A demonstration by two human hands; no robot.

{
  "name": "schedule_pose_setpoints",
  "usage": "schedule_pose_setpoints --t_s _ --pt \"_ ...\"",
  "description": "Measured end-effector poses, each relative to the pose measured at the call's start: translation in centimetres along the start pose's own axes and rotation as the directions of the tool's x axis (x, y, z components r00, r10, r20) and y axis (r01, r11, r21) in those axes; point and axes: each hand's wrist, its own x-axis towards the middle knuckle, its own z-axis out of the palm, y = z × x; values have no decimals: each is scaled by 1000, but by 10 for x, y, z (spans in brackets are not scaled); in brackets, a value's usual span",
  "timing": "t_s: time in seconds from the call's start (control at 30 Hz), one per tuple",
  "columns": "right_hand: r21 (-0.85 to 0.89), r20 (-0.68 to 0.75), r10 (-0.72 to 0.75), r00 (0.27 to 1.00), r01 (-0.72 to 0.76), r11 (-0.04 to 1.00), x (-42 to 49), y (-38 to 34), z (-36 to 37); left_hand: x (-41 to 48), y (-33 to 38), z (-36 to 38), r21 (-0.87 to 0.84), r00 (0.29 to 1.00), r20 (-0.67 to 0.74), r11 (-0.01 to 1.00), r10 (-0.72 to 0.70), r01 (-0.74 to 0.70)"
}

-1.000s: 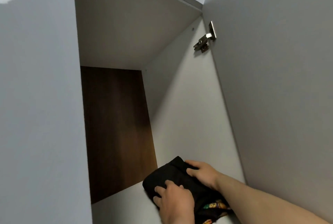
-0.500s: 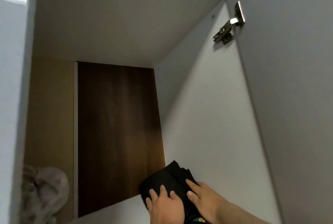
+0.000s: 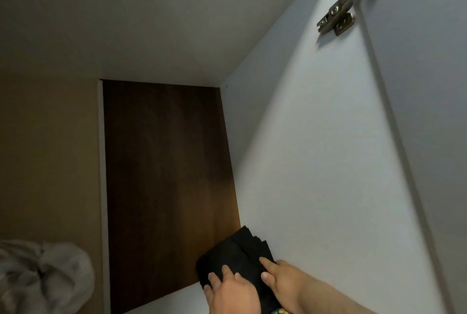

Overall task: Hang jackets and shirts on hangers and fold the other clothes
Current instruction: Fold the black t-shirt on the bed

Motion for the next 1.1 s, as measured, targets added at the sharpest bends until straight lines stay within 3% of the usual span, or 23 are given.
schedule_pose_setpoints --t_s 0.17,0.3,0.4,0.53,0.63,0.73,0.8,0.9,1.0,1.1 --pt "-49 -73 3 997 -7 999 -17 -4 14 -24 10 -11 -35 998 55 999 -15 17" --pt "-73 -271 49 961 -71 995 -45 -7 26 -49 1 -12 -21 998 51 999 -30 31" --pt "-183 -217 3 976 -43 982 -77 3 29 -79 -8 -15 42 995 66 997 -74 71" --pt "-301 -198 -50 979 -12 954 -111 19 15 -107 -24 -25 140 987 153 990 -40 19" --pt "-388 -198 -117 973 31 921 -137 27 1 -115 -30 -41 120 974 196 983 111 -136" --pt "-422 -268 -151 951 25 906 -169 26 -12 -127 -30 -52 -111 927 164 940 339 -324" --pt "-443 -319 -142 937 -15 896 -192 22 -20 -140 -29 -56 -185 909 137 912 393 -366" --pt "-475 -353 -88 932 -98 874 -228 14 -29 -163 -27 -54 -181 871 210 893 445 -413" --pt "-491 -363 -21 932 -172 854 -262 5 -30 -188 -27 -57 -161 778 271 824 567 -544" --pt "-482 -392 37 919 -240 843 -298 -10 -19 -212 -33 -71 -216 640 313 709 701 -671"
